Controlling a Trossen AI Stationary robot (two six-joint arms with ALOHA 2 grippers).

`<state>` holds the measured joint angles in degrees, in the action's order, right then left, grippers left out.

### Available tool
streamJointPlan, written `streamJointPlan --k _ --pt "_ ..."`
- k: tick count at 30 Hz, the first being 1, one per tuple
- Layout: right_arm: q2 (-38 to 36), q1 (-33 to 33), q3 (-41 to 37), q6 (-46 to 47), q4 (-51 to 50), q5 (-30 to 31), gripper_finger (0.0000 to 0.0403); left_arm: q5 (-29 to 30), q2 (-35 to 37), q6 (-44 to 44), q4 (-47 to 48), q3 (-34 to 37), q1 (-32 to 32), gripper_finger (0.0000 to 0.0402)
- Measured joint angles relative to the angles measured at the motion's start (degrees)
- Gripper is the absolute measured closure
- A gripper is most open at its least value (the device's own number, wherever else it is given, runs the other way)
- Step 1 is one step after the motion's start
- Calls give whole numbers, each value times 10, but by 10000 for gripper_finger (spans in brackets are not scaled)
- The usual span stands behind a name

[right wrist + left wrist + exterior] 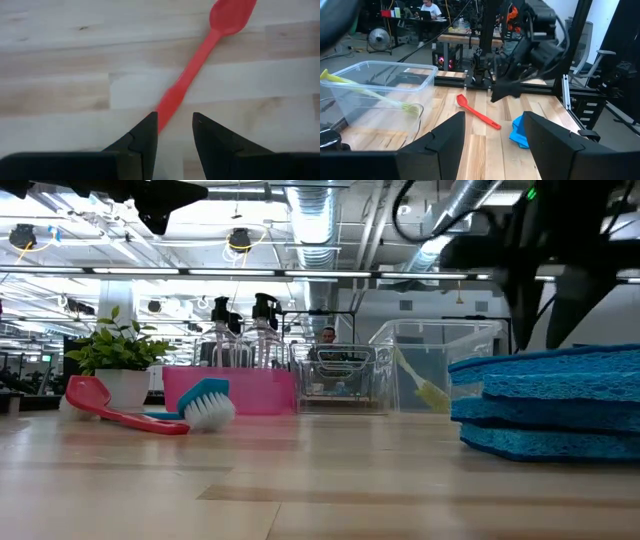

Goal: Pick & Place Kitchen Sink Supplies
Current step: Put the right red scrubbing brush into the white bin

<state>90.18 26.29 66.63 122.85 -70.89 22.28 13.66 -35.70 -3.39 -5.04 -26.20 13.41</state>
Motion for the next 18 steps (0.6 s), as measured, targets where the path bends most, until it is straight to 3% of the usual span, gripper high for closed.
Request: streamJointPlan --k 5,13,18 --pt "39 -35 0 0 -15 -45 287 0 0 -3 0 0 0 197" --pt "85 -67 0 -8 -30 -26 287 0 0 -5 0 0 0 197" --pt "75 -69 -11 10 -24 -11 292 0 0 -5 0 0 0 197"
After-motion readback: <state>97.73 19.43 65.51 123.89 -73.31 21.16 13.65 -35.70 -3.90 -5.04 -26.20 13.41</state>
